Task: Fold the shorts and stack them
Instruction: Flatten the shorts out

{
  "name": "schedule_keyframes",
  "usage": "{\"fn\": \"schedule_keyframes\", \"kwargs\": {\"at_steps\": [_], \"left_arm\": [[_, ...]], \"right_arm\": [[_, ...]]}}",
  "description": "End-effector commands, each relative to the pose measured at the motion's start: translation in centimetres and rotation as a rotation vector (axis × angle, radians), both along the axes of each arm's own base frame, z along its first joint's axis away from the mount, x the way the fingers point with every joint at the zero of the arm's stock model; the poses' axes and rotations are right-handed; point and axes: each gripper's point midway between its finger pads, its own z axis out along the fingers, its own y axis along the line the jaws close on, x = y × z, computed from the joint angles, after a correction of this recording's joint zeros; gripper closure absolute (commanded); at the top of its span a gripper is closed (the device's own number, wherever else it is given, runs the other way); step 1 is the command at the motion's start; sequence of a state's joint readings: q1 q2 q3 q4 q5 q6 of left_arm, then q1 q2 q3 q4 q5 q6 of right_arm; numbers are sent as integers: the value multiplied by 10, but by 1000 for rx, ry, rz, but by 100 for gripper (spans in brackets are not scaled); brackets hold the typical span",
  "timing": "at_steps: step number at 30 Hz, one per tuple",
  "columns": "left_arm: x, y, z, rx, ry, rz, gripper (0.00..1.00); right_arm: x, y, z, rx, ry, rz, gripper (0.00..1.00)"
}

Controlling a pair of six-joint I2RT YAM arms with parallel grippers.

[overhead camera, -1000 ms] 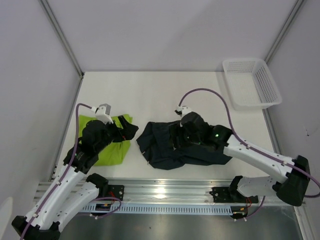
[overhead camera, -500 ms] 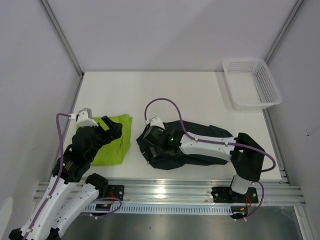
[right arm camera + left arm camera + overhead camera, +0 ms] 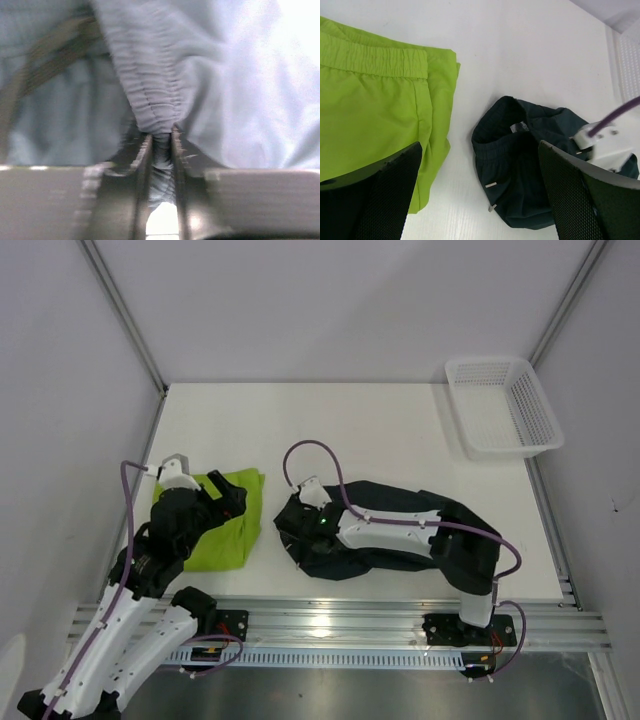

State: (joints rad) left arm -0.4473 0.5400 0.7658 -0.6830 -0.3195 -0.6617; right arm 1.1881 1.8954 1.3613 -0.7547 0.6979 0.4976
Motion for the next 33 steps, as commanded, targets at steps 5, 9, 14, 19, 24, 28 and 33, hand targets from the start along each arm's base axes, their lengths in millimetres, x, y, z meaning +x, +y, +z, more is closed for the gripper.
{"fn": "schedule_keyframes", "kwargs": {"at_steps": [5,9,14,19,24,28,33], "left_arm": [[16,-27,-23,1,53,-108,1],[28,-43,-35,-4,75,-165,1],[38,-60,-59,-18,132,-214,1],[44,-67,-75,-20,156,-230,1],[50,-81,-84,-33,165,-290,1],[52,-97,-94,-21,212,-358,1],[52,-107,-122,7,323,-398,2]], "right_arm": [[26,-59,46,38,-95,-135,98],[29,-68,52,88,-90,-145,100],[35,-86,39,100,-22,-164,89],[29,-81,25,146,73,-128,61],[24,-88,25,88,82,-136,52],[21,-91,23,64,92,-139,56],[20,-95,19,44,102,-148,62]]}}
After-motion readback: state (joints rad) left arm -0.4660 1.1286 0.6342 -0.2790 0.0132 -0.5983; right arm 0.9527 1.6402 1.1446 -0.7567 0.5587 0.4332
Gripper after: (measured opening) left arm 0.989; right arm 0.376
